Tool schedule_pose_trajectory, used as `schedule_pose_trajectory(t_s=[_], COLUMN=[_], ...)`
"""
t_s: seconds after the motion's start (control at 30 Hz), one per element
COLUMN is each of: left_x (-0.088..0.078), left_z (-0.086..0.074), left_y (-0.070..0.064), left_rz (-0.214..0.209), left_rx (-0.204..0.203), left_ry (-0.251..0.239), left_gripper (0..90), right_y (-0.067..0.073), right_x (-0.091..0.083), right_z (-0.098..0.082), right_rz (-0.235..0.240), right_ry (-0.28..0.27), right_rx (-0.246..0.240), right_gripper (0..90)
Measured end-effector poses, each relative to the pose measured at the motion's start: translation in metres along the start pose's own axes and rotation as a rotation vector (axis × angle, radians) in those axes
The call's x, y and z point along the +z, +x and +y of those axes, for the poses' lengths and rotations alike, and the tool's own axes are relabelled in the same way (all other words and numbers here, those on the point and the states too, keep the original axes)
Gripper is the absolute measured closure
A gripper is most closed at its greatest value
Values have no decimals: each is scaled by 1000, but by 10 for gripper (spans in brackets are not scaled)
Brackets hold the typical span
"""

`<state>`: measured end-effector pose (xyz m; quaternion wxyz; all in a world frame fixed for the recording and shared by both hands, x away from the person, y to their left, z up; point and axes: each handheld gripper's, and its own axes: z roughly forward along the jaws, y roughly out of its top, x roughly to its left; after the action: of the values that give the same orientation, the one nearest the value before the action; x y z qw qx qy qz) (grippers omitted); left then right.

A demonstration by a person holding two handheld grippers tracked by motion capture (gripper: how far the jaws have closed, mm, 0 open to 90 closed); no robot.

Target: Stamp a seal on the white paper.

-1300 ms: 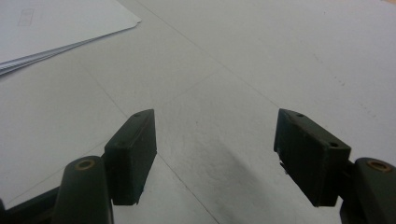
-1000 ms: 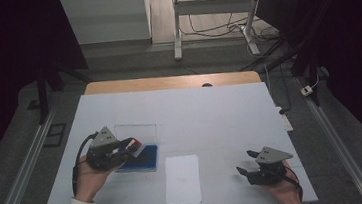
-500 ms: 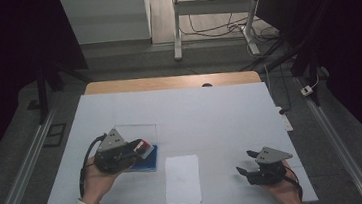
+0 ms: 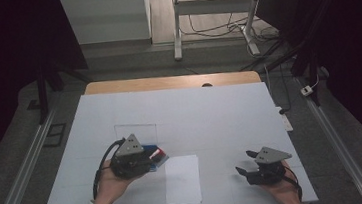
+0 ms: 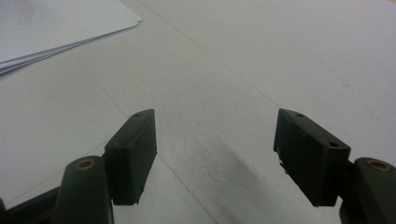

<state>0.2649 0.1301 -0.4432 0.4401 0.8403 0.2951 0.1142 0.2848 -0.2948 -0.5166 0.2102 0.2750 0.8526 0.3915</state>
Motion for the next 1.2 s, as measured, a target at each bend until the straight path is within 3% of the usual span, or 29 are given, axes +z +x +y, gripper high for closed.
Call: schedule_pose_trajectory(t_s=[0.83, 1.2], left_x=[42, 62], left_z=[-2, -4], left_y=[-25, -31], left_rz=[-75, -85], left_rx=[60, 72], left_ry=[106, 162], left_gripper=[696, 697], right_y=[-1, -1], right_x=[1, 1], right_z=[0, 0], right_rz=[7, 7], right_ry=[-6, -5], right_rx=[-2, -2], right_gripper=[299, 299])
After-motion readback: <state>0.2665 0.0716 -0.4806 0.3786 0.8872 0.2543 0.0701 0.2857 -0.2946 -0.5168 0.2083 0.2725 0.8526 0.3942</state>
